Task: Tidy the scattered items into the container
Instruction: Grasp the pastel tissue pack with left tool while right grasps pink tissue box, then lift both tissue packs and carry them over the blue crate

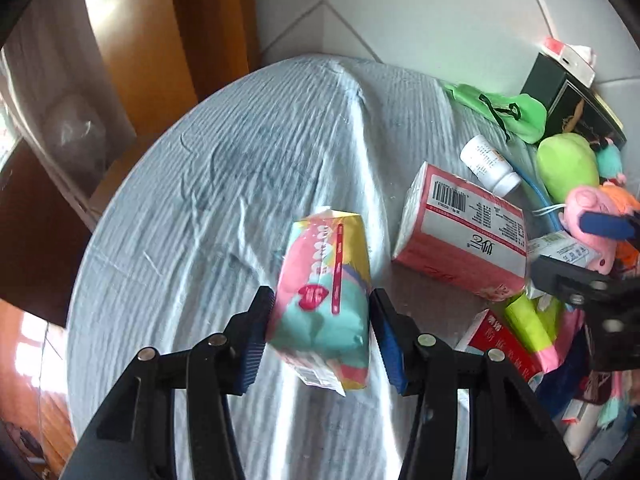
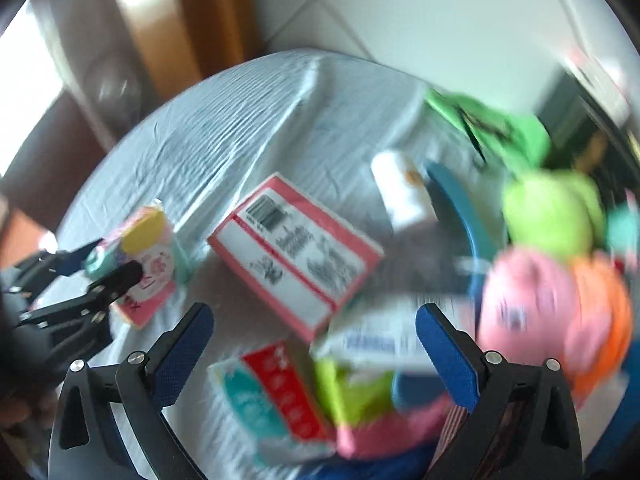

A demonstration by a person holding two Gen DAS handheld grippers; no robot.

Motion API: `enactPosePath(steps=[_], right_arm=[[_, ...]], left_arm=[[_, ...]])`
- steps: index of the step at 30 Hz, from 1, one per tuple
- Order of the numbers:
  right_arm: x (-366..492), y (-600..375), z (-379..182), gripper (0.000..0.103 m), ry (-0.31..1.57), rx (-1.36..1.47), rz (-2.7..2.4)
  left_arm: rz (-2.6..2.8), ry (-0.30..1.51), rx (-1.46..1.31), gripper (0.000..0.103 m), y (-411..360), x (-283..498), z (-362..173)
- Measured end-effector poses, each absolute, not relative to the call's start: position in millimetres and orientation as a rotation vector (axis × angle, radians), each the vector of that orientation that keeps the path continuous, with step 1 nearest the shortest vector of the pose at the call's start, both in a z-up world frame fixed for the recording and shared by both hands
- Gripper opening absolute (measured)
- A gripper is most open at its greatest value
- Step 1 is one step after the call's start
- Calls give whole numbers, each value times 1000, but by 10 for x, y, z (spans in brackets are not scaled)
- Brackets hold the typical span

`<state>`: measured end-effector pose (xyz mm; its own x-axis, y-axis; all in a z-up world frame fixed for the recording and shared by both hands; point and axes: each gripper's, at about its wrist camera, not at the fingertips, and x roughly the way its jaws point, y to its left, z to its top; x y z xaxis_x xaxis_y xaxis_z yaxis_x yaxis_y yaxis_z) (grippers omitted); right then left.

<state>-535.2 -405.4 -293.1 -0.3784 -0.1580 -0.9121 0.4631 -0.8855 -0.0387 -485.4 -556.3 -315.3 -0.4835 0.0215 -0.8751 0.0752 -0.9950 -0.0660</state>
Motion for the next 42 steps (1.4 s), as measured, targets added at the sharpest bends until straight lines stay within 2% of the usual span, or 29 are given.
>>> enactPosePath(steps=[4, 13, 19, 28, 32, 37, 42], right_arm=[[-5519, -4189, -3107, 102, 571, 1406, -2193], [-5604, -4275, -3411, 102, 717, 1347, -2056], [-5749, -4299, -3511, 103, 657, 1371, -2001], [-5811, -4459, -3611, 103, 685, 1392, -1995], [-5860, -4468, -3650, 101, 610, 1440, -2033], [-5665, -4445, -3499, 99, 578, 1441, -2080], [-5520, -4386, -3028, 99, 537, 1382, -2169]], left_arm=[[-2600, 275, 1606, 49, -5537, -4924, -3290], [-2510, 229, 1626, 49, -5384, -5049, -3535], [-2499, 219, 1642, 49, -5402, -5105, -3569], [-2511, 186, 1634, 47, -5393, -5043, -3515], [-2513, 171, 1623, 46, -5428, -5016, -3481], [-2541, 156, 1566, 46, -5486, -4975, -3267], [-2588, 132, 1503, 46, -5511, -4885, -2925]])
